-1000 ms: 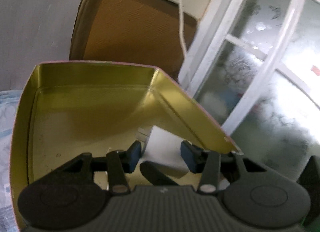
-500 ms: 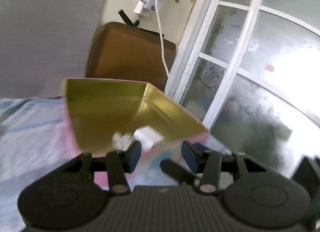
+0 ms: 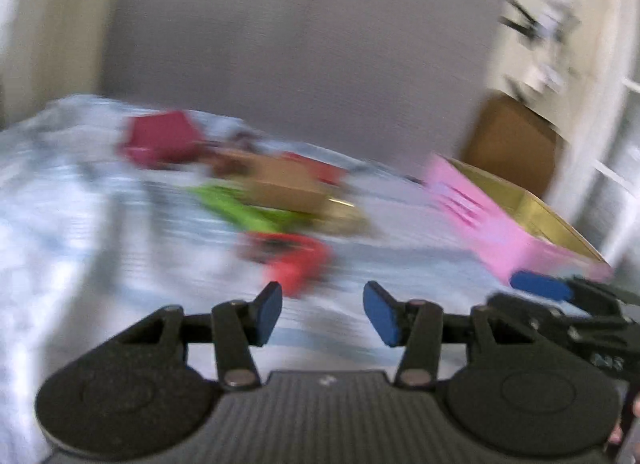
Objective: Organize rigid objects
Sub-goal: 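Grasp the red stapler with the right gripper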
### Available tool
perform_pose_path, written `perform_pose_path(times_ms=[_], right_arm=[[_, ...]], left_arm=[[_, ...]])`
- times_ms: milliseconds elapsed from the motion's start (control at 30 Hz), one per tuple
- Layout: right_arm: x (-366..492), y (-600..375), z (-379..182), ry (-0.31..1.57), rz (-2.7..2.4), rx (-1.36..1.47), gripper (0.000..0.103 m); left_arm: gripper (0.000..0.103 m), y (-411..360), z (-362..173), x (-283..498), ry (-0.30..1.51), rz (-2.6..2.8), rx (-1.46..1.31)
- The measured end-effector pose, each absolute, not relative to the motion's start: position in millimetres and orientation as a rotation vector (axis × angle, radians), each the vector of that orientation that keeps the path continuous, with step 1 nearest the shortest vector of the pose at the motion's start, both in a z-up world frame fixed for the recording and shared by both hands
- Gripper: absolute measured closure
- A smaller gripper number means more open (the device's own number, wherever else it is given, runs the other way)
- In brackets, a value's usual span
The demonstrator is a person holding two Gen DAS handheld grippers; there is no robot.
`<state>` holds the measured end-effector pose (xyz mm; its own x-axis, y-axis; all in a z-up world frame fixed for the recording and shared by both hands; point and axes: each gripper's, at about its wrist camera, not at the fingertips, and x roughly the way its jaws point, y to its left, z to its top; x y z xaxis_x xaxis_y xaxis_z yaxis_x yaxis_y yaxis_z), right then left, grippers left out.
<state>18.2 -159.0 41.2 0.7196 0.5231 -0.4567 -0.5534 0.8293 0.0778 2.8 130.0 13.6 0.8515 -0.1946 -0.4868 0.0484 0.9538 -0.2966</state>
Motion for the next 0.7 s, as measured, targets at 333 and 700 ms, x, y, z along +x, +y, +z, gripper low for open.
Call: perform_pose_path(times_ms=[333,700], right_arm=[[63,-37,16,0.654,0.719,-0.13,0.035],[72,-58,9,0.686,0.7,-0.053,0.045]], left_arm=[[0.054,195,-10,2,0.502,-0.012,-0.511],[0.052,192,-13,-1,0.505,-0.05,-0.502]])
